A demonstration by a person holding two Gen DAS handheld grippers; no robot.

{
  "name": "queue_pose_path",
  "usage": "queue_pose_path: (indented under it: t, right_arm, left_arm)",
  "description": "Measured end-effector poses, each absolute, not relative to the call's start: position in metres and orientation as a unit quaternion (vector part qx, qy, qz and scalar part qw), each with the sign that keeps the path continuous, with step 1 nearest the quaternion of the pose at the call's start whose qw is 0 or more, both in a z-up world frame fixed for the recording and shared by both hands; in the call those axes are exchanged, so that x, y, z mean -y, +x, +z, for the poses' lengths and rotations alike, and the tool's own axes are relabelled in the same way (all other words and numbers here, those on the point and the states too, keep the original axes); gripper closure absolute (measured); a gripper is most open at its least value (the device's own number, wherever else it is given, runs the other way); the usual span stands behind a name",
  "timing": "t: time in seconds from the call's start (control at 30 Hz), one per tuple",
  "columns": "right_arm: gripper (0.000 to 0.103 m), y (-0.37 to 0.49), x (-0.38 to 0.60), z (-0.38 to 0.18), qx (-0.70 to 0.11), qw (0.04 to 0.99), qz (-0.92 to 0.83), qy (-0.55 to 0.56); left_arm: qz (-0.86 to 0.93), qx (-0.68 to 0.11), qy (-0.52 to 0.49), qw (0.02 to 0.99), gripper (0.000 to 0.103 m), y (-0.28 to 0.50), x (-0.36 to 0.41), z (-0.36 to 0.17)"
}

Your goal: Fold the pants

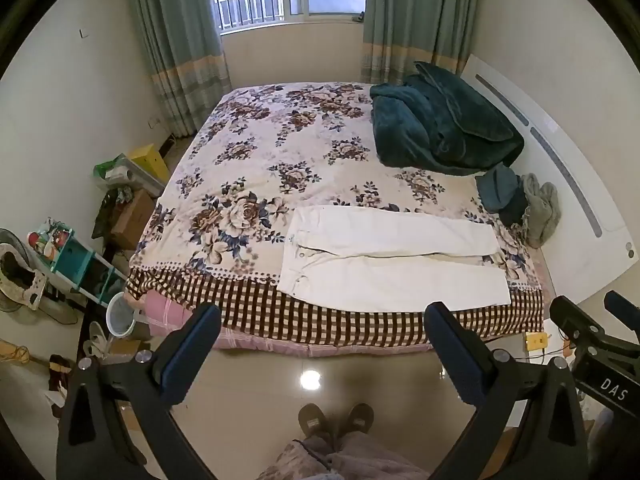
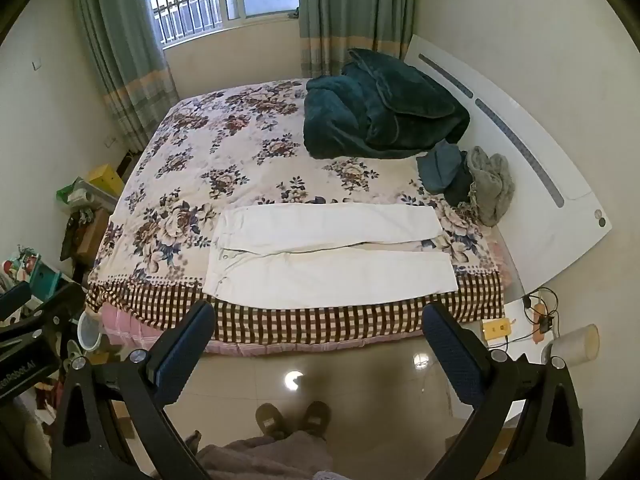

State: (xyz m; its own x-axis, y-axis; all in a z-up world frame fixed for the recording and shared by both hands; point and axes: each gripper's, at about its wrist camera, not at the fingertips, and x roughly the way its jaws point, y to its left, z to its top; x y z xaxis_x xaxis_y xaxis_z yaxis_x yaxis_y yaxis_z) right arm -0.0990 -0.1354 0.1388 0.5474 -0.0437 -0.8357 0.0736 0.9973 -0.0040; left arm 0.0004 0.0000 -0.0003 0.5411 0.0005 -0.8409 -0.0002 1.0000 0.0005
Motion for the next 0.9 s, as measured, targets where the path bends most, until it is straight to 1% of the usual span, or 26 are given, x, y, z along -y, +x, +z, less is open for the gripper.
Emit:
queue_pose_path:
  t: [0.37,0.9]
  right_arm:
    - [0.000,-0.098,0.135,0.138,-0.476,0.879,-0.036,0.011]
    - [0.000,-0.107,0.126,0.136,-0.474,0.880,-0.035,0.012]
  left_arm:
    - [0.001,-0.473,0.000,0.881,0.000,0.005,-0.003,-0.001]
    - [-0.002,-0.472,0.000,0.882,0.000,0.002,0.010,0.017]
